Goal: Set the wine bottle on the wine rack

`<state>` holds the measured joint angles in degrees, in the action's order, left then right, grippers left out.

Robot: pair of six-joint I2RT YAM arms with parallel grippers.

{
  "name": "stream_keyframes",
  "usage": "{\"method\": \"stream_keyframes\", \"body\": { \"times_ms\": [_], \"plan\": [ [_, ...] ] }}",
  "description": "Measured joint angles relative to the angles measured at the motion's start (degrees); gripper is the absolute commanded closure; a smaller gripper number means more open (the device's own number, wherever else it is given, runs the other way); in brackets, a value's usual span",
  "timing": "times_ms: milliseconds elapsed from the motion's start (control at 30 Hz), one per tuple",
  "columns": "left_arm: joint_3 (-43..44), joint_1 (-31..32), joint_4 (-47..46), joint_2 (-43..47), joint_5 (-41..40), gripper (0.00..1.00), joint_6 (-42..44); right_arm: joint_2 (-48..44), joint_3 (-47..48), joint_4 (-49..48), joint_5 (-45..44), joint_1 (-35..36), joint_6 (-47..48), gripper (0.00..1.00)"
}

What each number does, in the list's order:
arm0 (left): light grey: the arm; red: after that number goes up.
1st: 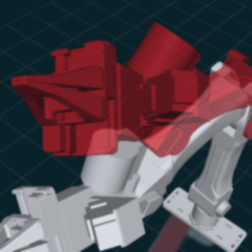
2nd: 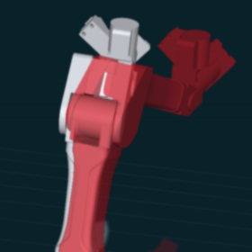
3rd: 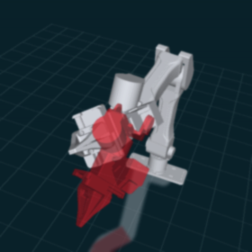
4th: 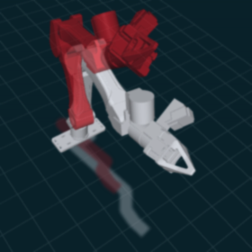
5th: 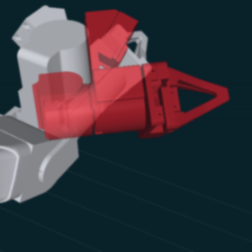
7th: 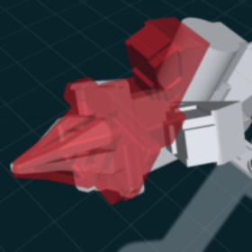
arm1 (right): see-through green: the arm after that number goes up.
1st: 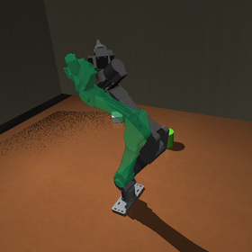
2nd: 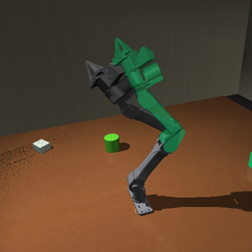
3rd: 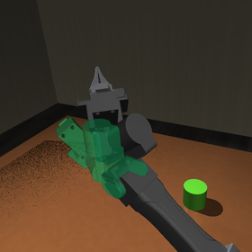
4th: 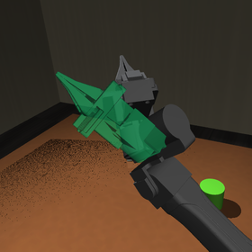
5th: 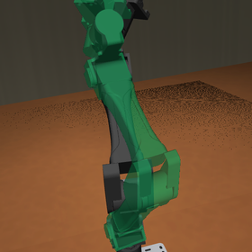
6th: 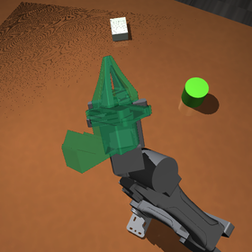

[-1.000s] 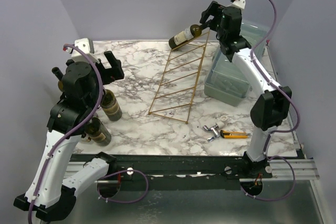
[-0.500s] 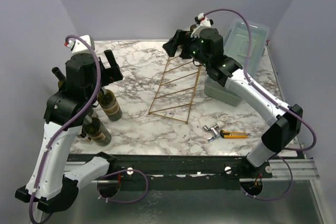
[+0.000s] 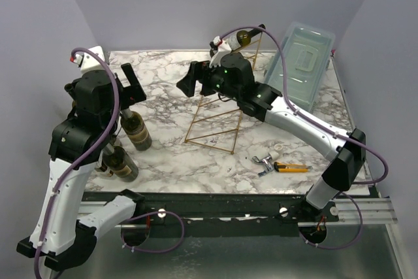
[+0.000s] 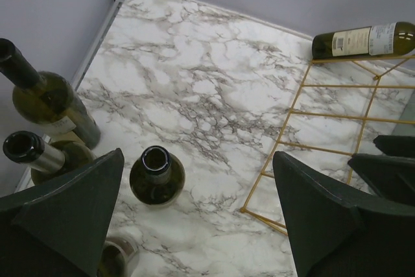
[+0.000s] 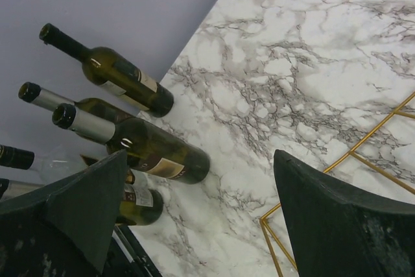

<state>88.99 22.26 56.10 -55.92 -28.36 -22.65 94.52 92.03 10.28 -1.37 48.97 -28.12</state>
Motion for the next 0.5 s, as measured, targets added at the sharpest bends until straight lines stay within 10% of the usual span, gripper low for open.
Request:
{"method": "stream_keyframes", "body": {
  "times_ms": [500],
  "plan": [
    [7.74, 0.0, -6.05, -7.45, 2.49, 0.01, 12.44, 7.5, -0.28, -5.09, 4.11, 5.86, -2.25, 0.03]
  ]
}}
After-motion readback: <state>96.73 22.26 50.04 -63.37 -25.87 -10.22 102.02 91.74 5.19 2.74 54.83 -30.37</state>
